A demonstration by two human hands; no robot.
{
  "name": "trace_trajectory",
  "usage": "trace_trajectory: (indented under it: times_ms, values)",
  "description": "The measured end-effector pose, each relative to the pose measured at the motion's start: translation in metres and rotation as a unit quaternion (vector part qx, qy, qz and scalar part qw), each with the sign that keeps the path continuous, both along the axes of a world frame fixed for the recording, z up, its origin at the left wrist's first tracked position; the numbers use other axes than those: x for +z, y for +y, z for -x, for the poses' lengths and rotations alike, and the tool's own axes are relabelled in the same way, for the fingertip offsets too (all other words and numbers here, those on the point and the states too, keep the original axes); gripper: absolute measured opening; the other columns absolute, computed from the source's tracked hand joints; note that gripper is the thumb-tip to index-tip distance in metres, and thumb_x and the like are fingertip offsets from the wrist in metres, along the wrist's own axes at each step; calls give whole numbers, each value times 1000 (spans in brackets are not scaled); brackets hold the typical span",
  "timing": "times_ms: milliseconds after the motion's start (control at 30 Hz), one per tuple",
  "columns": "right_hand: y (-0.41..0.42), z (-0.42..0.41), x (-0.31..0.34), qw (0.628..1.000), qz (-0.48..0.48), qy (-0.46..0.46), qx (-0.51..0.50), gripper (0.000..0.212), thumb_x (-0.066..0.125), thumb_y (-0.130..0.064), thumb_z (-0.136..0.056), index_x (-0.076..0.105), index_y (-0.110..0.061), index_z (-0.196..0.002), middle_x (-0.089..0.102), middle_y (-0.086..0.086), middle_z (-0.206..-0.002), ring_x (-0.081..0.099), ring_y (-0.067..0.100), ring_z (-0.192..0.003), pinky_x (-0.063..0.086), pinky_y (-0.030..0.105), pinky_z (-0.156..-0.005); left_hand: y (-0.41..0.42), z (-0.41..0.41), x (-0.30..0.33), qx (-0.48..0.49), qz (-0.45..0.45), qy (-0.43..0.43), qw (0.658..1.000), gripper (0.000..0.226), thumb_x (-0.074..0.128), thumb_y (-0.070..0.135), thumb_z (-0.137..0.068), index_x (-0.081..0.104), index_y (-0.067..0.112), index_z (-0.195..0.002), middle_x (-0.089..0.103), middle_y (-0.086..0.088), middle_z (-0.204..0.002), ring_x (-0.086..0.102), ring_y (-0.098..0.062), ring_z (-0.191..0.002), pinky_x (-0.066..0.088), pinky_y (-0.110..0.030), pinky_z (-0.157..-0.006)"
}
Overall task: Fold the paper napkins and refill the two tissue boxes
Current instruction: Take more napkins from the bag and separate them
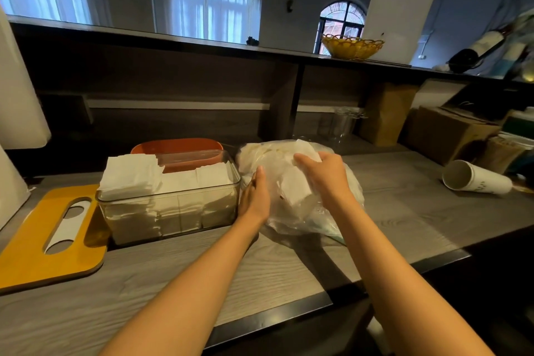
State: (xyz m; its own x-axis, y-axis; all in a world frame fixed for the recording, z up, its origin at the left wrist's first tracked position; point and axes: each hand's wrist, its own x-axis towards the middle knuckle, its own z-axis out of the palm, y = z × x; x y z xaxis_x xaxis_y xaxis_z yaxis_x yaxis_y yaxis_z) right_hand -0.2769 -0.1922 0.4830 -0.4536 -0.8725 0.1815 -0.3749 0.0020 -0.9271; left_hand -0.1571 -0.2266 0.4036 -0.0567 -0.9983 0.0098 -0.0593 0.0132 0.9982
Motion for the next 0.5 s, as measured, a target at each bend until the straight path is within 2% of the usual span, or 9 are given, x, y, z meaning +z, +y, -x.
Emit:
trace_trajectory:
  times_ms: [100, 167, 200, 233, 300, 367, 500]
  values:
    - [10, 0, 11, 997, 52, -55, -11, 34, 72, -31, -86, 64, 2, -81, 61, 14, -70, 56, 25, -66, 42, 33, -56, 10, -2, 2, 4, 50, 12, 999, 62, 18, 56, -106, 43, 22, -151, 40, -1, -157, 34, -24, -146, 24, -45, -123]
    - [17, -4, 20, 992, 69, -103, -2, 36, 71, -29, -88, 66, 6, -93, 65, 18, -78, 61, 22, -71, 47, 34, -60, 20, -5, 8, 9, 74, 24, 997, 54, 20, 49, -108, 54, 23, -140, 47, -3, -151, 40, -24, -141, 29, -46, -120]
    - [20, -8, 25, 989, 72, -129, 12, 32, 70, -27, -89, 67, 4, -97, 67, 15, -81, 64, 21, -73, 49, 33, -60, 25, -7, 12, 3, 73, 43, 996, 51, 22, 53, -107, 58, 28, -133, 51, -3, -147, 43, -24, -138, 33, -47, -118]
    - [24, -14, 29, 985, 75, -150, 27, 27, 68, -26, -91, 68, 0, -97, 69, 11, -82, 66, 20, -74, 50, 30, -59, 33, -10, 17, -10, 67, 65, 996, 51, 24, 60, -103, 59, 32, -127, 54, -4, -144, 46, -25, -135, 36, -48, -116]
    - [32, -28, 35, 978, 82, -183, 55, 17, 66, -27, -94, 67, -10, -93, 70, 6, -86, 68, 19, -77, 52, 29, -60, 48, -18, 26, -48, 42, 128, 990, 64, 24, 73, -95, 59, 32, -129, 60, -3, -139, 53, -23, -131, 41, -46, -113]
    - [40, -47, 36, 973, 83, -202, 73, 15, 63, -33, -95, 65, -18, -97, 71, 5, -93, 70, 18, -81, 54, 30, -62, 65, -35, 36, -76, 5, 203, 976, 68, 21, 70, -95, 58, 29, -134, 66, -1, -132, 60, -20, -125, 45, -44, -111]
    - [55, -91, 20, 971, 90, -204, 82, 19, 60, -40, -97, 62, -22, -100, 72, 2, -96, 72, 14, -80, 56, 27, -60, 93, -81, 44, -111, -42, 278, 953, 65, 17, 66, -100, 61, 30, -132, 71, -3, -124, 66, -24, -117, 53, -47, -100]
